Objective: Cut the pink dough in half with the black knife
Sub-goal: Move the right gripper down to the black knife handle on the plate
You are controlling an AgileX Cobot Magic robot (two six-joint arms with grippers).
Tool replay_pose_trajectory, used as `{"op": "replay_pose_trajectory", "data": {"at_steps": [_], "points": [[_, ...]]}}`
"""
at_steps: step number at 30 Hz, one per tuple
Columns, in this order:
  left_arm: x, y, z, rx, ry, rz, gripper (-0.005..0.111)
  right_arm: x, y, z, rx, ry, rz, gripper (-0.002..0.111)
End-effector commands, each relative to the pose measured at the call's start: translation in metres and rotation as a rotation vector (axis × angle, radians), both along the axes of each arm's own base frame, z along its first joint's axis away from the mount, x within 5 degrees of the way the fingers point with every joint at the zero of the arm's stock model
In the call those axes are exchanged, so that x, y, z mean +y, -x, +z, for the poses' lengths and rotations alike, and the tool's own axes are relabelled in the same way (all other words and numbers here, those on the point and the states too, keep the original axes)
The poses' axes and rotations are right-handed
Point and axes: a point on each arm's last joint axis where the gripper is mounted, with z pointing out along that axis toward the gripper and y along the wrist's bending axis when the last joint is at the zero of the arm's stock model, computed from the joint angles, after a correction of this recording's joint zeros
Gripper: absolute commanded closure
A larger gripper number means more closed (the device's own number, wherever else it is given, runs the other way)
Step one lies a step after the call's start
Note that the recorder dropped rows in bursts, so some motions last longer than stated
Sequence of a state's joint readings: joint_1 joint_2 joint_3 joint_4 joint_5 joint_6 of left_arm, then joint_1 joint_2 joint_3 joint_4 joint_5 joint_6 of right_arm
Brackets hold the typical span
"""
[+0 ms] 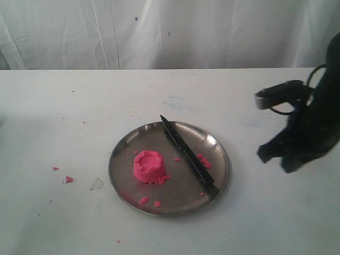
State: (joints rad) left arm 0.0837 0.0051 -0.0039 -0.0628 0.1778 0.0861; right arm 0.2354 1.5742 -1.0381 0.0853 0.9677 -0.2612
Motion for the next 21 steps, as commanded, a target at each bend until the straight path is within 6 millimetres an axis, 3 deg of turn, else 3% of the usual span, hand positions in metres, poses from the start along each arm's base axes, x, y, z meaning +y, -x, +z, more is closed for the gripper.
{"op": "replay_pose_trajectory", "data": {"at_steps": [1,7,15,21], "points": [[-0.001,0.000,-0.001,-0.004,0.010,-0.004,0.107,0.051,-0.008,0.011,-0.139,-0.331,0.137,0.108],[-0.001,0.000,-0.001,-0.004,0.010,-0.004,0.107,0.061,-0.025,0.007,-0.296,-0.348,0.123,0.108],[-0.001,0.000,-0.001,-0.004,0.010,-0.004,0.107,0.069,-0.035,-0.024,-0.095,-0.263,0.302,0.108],[-0.001,0.000,-0.001,-0.004,0.010,-0.006,0.107,0.082,-0.048,-0.005,-0.082,-0.369,0.214,0.108]]}}
